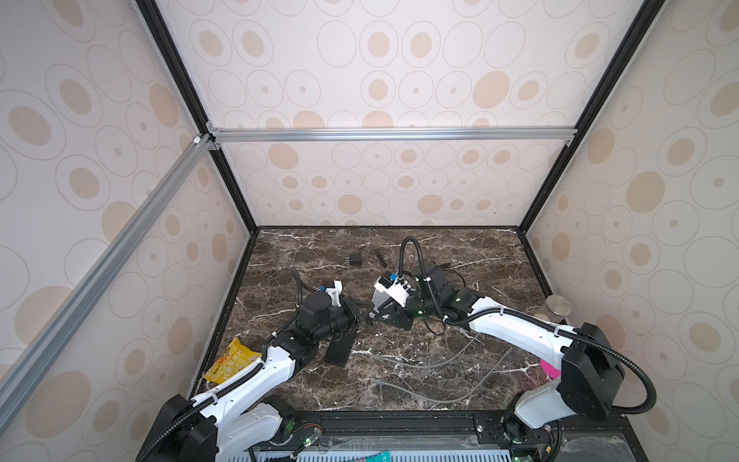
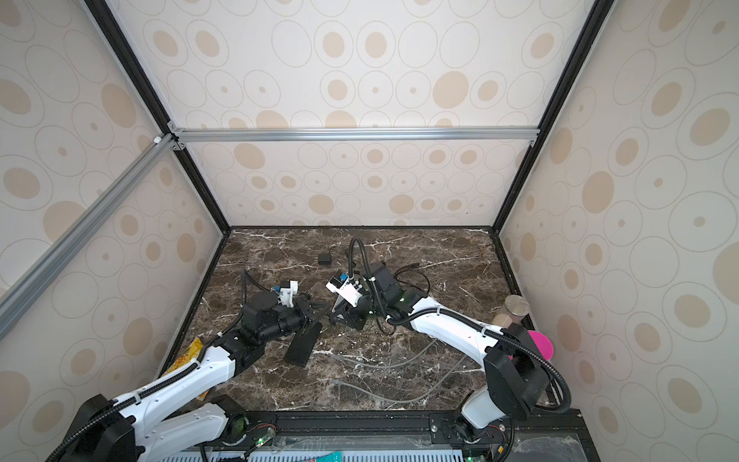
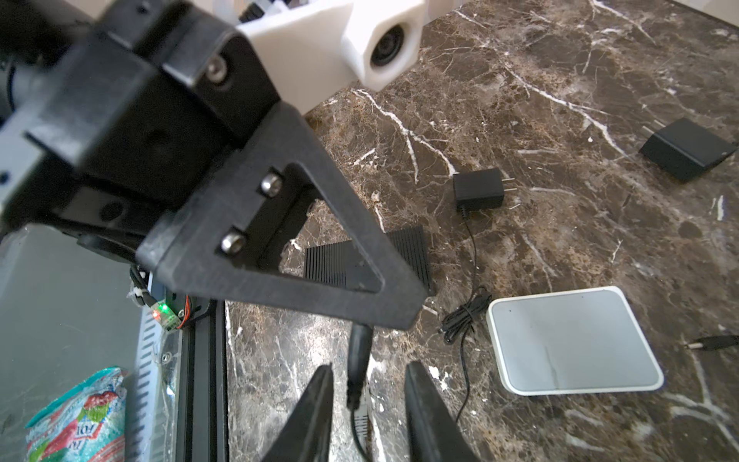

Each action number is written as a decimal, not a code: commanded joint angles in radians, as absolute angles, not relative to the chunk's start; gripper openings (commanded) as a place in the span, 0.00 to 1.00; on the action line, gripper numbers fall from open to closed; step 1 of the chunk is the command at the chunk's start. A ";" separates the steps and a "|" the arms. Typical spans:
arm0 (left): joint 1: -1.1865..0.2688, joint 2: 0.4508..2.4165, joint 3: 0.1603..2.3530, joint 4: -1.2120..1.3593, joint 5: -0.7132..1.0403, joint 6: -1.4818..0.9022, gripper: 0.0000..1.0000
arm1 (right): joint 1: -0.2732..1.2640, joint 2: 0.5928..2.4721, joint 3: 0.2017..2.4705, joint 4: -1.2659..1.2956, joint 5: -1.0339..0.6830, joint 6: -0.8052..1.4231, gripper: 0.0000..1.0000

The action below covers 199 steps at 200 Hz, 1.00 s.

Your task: Insert the plug into the switch port

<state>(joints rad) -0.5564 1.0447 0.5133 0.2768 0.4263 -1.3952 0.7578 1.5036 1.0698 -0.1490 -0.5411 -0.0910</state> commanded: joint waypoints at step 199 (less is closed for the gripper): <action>-0.386 0.951 0.600 -0.067 0.440 -1.195 0.98 | 0.761 1.489 1.087 -0.200 -0.498 -0.116 0.00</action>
<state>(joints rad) -0.4820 1.0229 0.5297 0.1616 0.4503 -1.3388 0.7578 1.5177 1.0771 -0.1638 -0.5457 -0.0956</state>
